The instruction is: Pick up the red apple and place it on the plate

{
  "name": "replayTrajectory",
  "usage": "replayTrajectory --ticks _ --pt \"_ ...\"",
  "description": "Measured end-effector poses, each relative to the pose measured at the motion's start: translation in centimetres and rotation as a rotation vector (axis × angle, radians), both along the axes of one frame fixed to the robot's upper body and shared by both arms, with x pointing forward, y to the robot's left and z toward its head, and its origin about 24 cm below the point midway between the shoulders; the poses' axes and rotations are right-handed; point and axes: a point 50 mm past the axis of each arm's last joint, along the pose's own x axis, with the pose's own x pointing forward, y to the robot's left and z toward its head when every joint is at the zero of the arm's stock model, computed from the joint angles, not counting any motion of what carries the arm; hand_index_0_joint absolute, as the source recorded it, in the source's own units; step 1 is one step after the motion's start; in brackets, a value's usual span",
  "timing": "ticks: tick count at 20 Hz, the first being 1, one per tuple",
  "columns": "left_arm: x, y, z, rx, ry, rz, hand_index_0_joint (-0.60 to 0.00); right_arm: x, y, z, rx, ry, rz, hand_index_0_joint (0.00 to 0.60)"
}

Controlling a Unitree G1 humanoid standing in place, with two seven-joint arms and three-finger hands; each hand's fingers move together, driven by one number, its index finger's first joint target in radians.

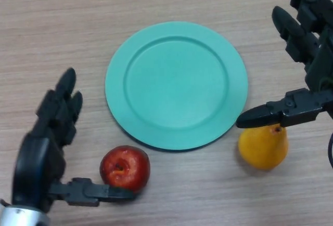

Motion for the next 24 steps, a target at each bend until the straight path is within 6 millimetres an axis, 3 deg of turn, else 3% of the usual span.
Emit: replayTrajectory --ticks 5,6,7,8,9,10,11,17,21,24 --pt "-0.5 -2.3 -2.5 0.061 0.069 -0.086 0.0 0.0 0.2 0.0 0.007 0.003 0.011 0.0" --pt "-0.6 -2.9 -2.9 0.084 0.105 -0.106 -0.05 0.0 0.2 0.0 0.008 0.003 0.01 0.0" --pt "-0.6 -3.1 -3.3 0.084 0.15 -0.112 -0.15 0.0 0.2 0.0 0.008 0.004 0.009 0.0" --pt "-0.6 -3.1 -3.7 0.088 0.187 -0.112 -0.299 0.0 0.1 -0.1 0.006 0.014 0.008 0.0" --pt "-0.7 -3.1 -3.7 0.108 0.191 -0.111 -0.4 0.0 0.1 -0.2 0.005 0.026 0.005 0.0" --pt "-0.7 -2.9 -3.8 0.127 0.196 -0.111 -0.544 0.0 0.1 -0.4 0.002 0.046 0.001 0.0" --pt "-0.5 -2.8 -3.8 0.133 0.205 -0.11 -0.6 0.0 0.0 -0.4 0.003 0.057 0.004 0.0" --pt "0.6 -3.0 -3.3 0.139 0.234 -0.063 -0.6 -0.2 -1.7 0.2 0.002 0.041 -0.051 0.0" --pt "1.3 -3.8 -0.6 0.229 0.136 -0.11 -0.6 -0.5 -2.0 -0.5 0.0 0.072 -0.061 0.0" --pt "3.5 -4.6 1.6 0.278 0.042 -0.177 -0.6 -0.7 -2.3 -0.2 0.002 0.053 -0.073 0.0"
